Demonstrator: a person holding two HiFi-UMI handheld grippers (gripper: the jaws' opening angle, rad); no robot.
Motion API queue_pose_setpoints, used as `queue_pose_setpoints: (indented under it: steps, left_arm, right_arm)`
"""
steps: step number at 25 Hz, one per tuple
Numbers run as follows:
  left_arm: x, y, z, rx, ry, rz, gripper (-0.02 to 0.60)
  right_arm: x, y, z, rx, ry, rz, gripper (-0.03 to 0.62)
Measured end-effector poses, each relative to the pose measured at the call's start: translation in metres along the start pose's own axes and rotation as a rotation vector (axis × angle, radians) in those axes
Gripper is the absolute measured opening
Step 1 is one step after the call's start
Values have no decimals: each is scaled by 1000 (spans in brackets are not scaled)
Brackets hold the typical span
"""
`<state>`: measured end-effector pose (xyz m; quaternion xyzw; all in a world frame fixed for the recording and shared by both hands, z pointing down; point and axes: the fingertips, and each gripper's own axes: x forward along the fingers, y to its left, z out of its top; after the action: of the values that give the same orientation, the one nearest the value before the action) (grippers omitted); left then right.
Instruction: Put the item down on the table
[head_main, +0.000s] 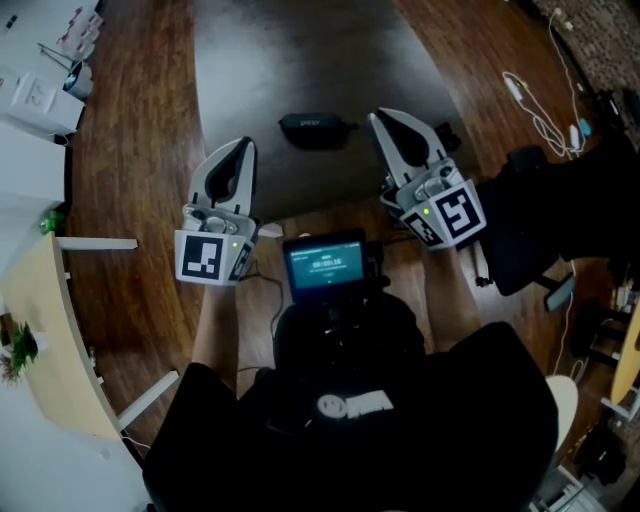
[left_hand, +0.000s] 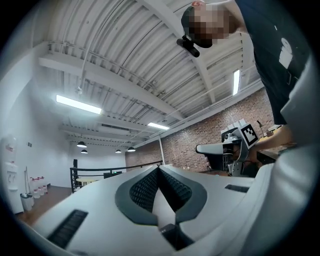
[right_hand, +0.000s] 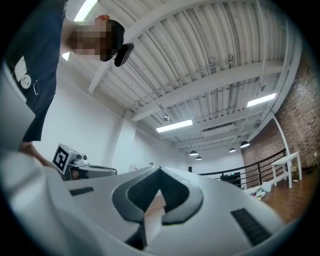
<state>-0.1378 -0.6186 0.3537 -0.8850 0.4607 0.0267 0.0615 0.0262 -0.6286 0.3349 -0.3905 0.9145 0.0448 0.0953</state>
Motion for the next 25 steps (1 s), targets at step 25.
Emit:
queue_pose_setpoints:
  steps: [25]
  left_arm:
    - [-151, -220, 65, 6, -3, -70, 2]
  right_arm:
    - [-231, 150, 92, -27, -66, 73, 15]
